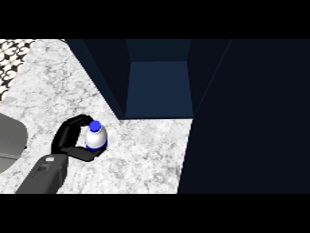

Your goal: Pick up the bottled water, place it into the cabinet and close the cabinet

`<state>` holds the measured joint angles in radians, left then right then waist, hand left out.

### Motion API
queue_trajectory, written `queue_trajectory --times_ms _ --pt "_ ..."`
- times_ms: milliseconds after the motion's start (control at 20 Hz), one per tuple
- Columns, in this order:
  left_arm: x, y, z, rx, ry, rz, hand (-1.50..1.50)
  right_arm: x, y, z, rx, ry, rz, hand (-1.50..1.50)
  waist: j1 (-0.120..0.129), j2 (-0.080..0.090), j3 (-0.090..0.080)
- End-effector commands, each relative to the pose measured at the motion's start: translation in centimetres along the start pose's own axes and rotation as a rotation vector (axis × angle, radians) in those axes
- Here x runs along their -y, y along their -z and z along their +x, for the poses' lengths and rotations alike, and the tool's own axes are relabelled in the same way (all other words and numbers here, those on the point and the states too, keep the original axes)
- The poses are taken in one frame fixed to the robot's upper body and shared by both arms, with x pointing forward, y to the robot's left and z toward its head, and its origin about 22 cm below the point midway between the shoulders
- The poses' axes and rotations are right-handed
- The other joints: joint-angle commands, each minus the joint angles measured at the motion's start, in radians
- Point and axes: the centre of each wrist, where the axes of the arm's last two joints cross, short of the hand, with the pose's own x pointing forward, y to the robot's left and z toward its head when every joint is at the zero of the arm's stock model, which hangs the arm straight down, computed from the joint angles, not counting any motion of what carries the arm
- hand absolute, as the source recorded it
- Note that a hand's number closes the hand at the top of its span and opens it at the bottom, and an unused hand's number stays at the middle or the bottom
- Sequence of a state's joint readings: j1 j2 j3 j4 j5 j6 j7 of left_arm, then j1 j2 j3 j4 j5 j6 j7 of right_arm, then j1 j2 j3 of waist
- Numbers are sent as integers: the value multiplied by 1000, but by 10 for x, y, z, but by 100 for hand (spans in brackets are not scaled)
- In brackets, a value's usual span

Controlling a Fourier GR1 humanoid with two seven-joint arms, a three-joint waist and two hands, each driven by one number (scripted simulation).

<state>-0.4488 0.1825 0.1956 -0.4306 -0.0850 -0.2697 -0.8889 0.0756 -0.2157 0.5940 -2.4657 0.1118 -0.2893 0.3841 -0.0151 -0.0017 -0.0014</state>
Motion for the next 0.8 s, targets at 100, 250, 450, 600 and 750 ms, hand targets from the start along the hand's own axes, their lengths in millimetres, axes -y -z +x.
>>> queue_trajectory --times_ms 100,250,450,600,750 --pt "58 15 -4 139 110 128 150 8 -13 18 30 -44 -8 -150 6 -2 2" --pt "73 22 10 180 58 107 150 -1 -3 11 37 -30 -38 -150 23 -5 2" --pt "98 36 21 181 -48 110 150 2 -16 16 17 -35 -25 -150 8 -5 2" --pt "113 52 40 173 -89 86 150 8 -14 23 44 -38 -26 -150 5 -5 1" --pt "131 59 57 162 -160 87 150 6 -18 16 35 -33 -29 -150 2 -5 2"
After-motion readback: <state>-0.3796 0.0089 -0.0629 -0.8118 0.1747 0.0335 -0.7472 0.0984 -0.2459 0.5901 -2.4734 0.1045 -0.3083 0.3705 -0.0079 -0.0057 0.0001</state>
